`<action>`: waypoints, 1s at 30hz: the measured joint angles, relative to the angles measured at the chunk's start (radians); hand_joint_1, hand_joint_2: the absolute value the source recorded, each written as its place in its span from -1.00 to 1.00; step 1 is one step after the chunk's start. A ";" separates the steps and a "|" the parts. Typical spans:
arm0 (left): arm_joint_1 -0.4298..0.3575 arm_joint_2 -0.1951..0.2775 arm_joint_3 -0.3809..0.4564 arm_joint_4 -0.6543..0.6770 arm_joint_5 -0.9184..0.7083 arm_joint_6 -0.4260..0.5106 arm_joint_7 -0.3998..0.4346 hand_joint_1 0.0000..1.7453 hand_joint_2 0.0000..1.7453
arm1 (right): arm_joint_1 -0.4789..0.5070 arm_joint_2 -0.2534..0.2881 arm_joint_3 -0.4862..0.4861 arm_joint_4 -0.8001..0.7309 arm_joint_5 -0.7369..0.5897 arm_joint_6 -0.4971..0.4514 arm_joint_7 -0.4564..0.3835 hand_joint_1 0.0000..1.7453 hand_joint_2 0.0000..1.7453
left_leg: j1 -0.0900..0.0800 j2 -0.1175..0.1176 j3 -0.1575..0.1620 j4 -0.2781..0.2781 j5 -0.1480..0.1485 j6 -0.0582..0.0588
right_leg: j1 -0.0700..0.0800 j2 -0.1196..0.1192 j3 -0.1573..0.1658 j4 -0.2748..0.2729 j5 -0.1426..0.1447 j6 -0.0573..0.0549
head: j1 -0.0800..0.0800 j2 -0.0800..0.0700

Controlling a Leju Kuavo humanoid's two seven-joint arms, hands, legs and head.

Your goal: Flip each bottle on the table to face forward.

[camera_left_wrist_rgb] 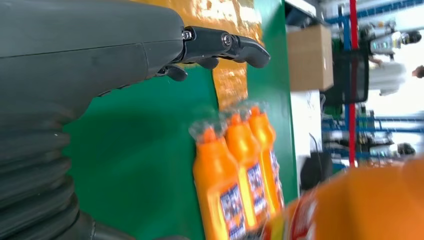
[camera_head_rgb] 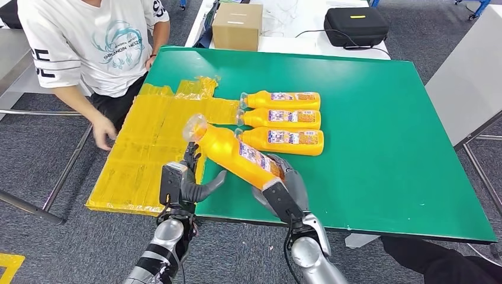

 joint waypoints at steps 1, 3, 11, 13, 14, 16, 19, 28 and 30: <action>0.000 0.000 -0.006 -0.007 0.005 -0.010 0.004 -1.00 1.00 | -0.004 0.008 0.003 0.003 -0.007 0.002 -0.004 1.00 1.00 | 0.000 0.000 0.000 0.000 0.000 0.000 | 0.000 0.000 0.000 0.000 0.000 0.000 | 0.000 0.000; 0.002 0.000 -0.021 -0.023 0.020 -0.032 0.012 -1.00 1.00 | -0.020 0.023 0.008 0.016 -0.021 0.009 -0.013 1.00 1.00 | 0.000 0.000 0.000 0.000 0.000 0.000 | 0.000 0.000 0.000 0.000 0.000 0.000 | 0.000 0.000; 0.022 0.002 -0.067 -0.094 0.064 -0.077 0.026 -1.00 1.00 | -0.088 0.059 0.029 0.095 -0.036 0.029 -0.030 1.00 1.00 | 0.000 0.000 0.000 0.000 0.000 0.000 | 0.000 0.000 0.000 0.000 0.000 0.000 | 0.000 0.000; 0.031 0.005 -0.073 -0.116 0.070 -0.078 0.026 -1.00 1.00 | -0.097 0.063 0.031 0.110 -0.043 0.028 -0.034 1.00 1.00 | 0.000 0.000 0.000 0.000 0.000 0.000 | 0.000 0.000 0.000 0.000 0.000 0.000 | 0.000 0.000; 0.036 0.006 -0.075 -0.127 0.074 -0.079 0.026 -1.00 1.00 | -0.100 0.064 0.031 0.115 -0.045 0.028 -0.036 1.00 1.00 | 0.000 0.000 0.000 0.000 0.000 0.000 | 0.000 0.000 0.000 0.000 0.000 0.000 | 0.000 0.000; 0.043 0.009 -0.080 -0.144 0.078 -0.079 0.026 -1.00 1.00 | -0.102 0.064 0.033 0.125 -0.047 0.028 -0.039 1.00 1.00 | 0.000 0.000 0.000 0.000 0.000 0.000 | 0.000 0.000 0.000 0.000 0.000 0.000 | 0.000 0.000; 0.050 0.014 -0.085 -0.164 0.085 -0.080 0.026 -1.00 1.00 | -0.101 0.064 0.034 0.136 -0.048 0.027 -0.039 1.00 1.00 | 0.000 0.000 0.000 0.000 0.000 0.000 | 0.000 0.000 0.000 0.000 0.000 0.000 | 0.000 0.000; 0.062 0.019 -0.086 -0.192 0.101 -0.076 0.029 -1.00 1.00 | -0.104 0.071 0.046 0.177 -0.003 0.034 -0.027 1.00 1.00 | 0.000 0.000 0.000 0.000 0.000 0.000 | 0.000 0.000 0.000 0.000 0.000 0.000 | 0.000 0.000; 0.062 0.019 -0.086 -0.192 0.101 -0.066 0.035 -1.00 1.00 | -0.108 0.077 0.056 0.191 0.010 0.032 -0.021 1.00 1.00 | 0.000 0.000 0.000 0.000 0.000 0.000 | 0.000 0.000 0.000 0.000 0.000 0.000 | 0.000 0.000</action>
